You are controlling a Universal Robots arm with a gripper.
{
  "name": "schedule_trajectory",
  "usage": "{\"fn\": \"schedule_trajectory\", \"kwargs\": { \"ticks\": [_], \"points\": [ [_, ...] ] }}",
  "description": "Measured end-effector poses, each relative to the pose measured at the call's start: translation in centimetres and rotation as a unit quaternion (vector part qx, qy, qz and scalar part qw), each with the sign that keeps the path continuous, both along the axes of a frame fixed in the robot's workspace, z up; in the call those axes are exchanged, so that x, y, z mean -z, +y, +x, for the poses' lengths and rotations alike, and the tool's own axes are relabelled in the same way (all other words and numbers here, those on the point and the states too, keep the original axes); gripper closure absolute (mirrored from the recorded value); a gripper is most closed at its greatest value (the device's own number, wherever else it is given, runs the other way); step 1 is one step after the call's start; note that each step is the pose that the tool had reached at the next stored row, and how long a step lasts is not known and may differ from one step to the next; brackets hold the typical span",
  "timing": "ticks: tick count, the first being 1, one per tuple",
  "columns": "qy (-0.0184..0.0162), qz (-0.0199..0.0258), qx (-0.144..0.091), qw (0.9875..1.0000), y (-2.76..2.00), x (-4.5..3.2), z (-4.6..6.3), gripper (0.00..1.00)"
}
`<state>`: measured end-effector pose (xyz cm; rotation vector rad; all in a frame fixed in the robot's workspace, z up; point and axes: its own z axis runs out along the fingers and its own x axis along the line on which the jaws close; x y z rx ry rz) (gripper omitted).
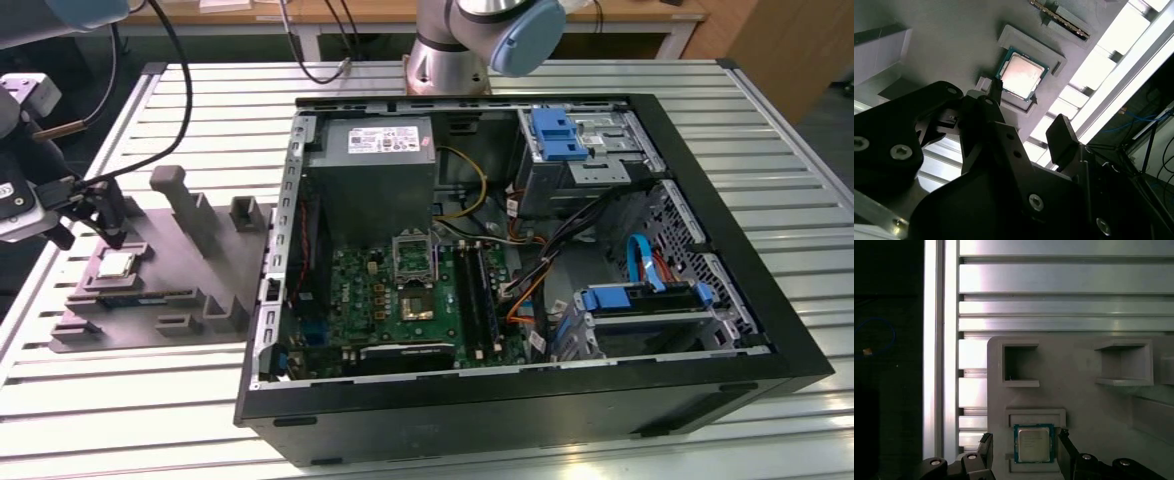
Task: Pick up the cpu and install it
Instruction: 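Pick up the cpu and move it towards the insertion slot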
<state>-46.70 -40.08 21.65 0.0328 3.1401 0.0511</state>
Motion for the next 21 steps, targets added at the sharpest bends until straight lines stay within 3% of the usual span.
{"fn": "schedule_trajectory", "kwargs": {
  "ticks": [10, 21],
  "points": [
    [0.0000, 0.0000, 0.002, 1.0000, -0.10, 0.19, 0.0, 0.38],
    [-0.0001, -0.0004, 0.005, 1.0000, -0.14, 1.44, 0.1, 0.38]
  ]
}}
